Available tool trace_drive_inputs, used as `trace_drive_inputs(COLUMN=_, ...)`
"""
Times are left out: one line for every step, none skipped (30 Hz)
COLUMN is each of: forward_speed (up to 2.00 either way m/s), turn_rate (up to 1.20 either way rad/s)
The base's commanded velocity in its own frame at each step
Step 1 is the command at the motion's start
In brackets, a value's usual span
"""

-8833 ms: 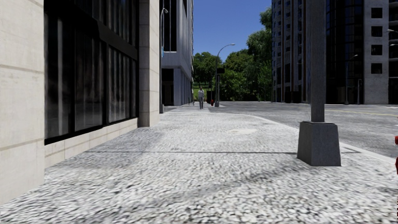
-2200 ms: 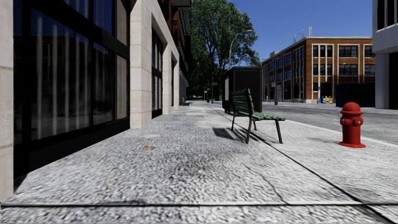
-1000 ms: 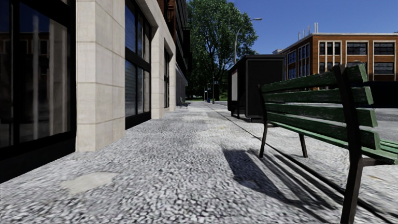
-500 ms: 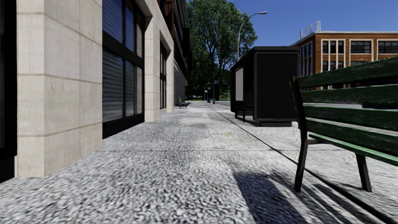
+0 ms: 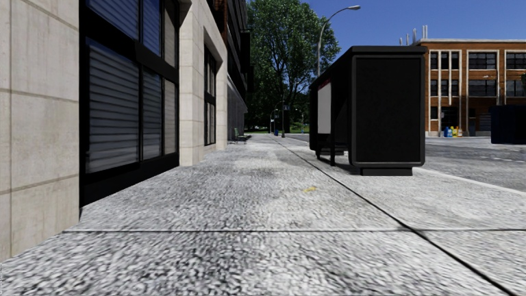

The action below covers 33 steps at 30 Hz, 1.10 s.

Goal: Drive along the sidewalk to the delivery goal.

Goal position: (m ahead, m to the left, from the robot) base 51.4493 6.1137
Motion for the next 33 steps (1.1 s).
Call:
trace_drive_inputs(forward_speed=2.00, turn_rate=0.00)
trace_drive_inputs(forward_speed=2.00, turn_rate=0.00)
trace_drive_inputs(forward_speed=2.00, turn_rate=0.00)
trace_drive_inputs(forward_speed=2.00, turn_rate=0.00)
trace_drive_inputs(forward_speed=2.00, turn_rate=0.00)
trace_drive_inputs(forward_speed=2.00, turn_rate=0.00)
trace_drive_inputs(forward_speed=2.00, turn_rate=0.00)
trace_drive_inputs(forward_speed=2.00, turn_rate=0.00)
trace_drive_inputs(forward_speed=2.00, turn_rate=0.00)
trace_drive_inputs(forward_speed=2.00, turn_rate=0.00)
trace_drive_inputs(forward_speed=2.00, turn_rate=0.00)
trace_drive_inputs(forward_speed=2.00, turn_rate=0.00)
trace_drive_inputs(forward_speed=2.00, turn_rate=0.00)
trace_drive_inputs(forward_speed=2.00, turn_rate=0.00)
trace_drive_inputs(forward_speed=2.00, turn_rate=0.00)
trace_drive_inputs(forward_speed=2.00, turn_rate=0.00)
trace_drive_inputs(forward_speed=2.00, turn_rate=0.00)
trace_drive_inputs(forward_speed=2.00, turn_rate=0.00)
trace_drive_inputs(forward_speed=2.00, turn_rate=0.00)
trace_drive_inputs(forward_speed=2.00, turn_rate=0.00)
trace_drive_inputs(forward_speed=2.00, turn_rate=0.00)
trace_drive_inputs(forward_speed=2.00, turn_rate=0.00)
trace_drive_inputs(forward_speed=2.00, turn_rate=0.00)
trace_drive_inputs(forward_speed=2.00, turn_rate=0.00)
trace_drive_inputs(forward_speed=2.00, turn_rate=0.00)
trace_drive_inputs(forward_speed=2.00, turn_rate=0.00)
trace_drive_inputs(forward_speed=2.00, turn_rate=0.00)
trace_drive_inputs(forward_speed=2.00, turn_rate=0.00)
trace_drive_inputs(forward_speed=2.00, turn_rate=0.00)
trace_drive_inputs(forward_speed=2.00, turn_rate=0.00)
trace_drive_inputs(forward_speed=2.00, turn_rate=0.00)
trace_drive_inputs(forward_speed=2.00, turn_rate=0.00)
trace_drive_inputs(forward_speed=2.00, turn_rate=0.00)
